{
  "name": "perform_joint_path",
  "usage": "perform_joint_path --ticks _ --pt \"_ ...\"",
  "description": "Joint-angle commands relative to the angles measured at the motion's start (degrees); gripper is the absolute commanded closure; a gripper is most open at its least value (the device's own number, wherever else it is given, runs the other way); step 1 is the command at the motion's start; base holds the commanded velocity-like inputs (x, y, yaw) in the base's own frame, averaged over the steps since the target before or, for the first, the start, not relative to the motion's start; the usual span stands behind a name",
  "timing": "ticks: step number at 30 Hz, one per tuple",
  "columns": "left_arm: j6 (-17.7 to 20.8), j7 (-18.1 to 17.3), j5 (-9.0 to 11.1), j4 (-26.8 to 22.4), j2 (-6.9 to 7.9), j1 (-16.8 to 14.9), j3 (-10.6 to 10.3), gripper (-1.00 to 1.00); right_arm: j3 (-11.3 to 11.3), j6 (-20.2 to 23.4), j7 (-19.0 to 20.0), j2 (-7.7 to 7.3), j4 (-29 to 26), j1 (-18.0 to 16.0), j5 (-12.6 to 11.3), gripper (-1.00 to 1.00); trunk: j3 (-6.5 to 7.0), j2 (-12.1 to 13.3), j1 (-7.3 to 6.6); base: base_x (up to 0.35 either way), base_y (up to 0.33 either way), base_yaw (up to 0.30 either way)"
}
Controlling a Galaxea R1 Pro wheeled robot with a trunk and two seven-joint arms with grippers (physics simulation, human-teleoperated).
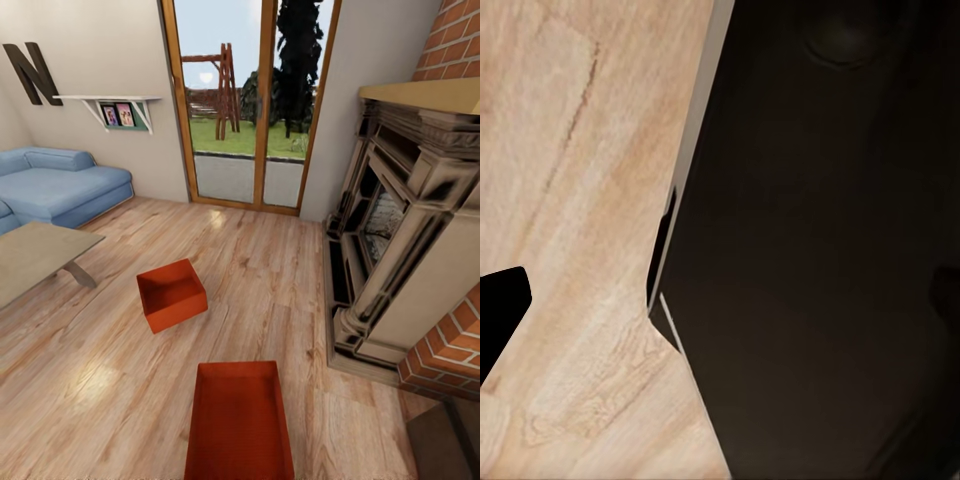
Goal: Move the two storage containers from the living room to the garage. In the garage, place one container on the floor and stack the other container on top of it (either order is fine).
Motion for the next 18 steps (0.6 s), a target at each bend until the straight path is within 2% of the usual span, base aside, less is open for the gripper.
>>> perform_joint_path --ticks 1,18 --pt "-0.14 0.01 0.2 0.01 -0.01 -0.02 0.26 -1.0 0.48 -0.27 -0.02 0.03 0.14 -0.04 -0.45 -1.0 -0.13 -0.02 0.0 0.0 0.0 0.0" --pt "-0.14 0.01 0.22 0.01 -0.01 -0.02 0.26 -1.0 0.48 -0.27 -0.02 0.03 0.14 -0.04 -0.41 -1.0 -1.7 -0.02 0.0 0.0 0.0 0.0"
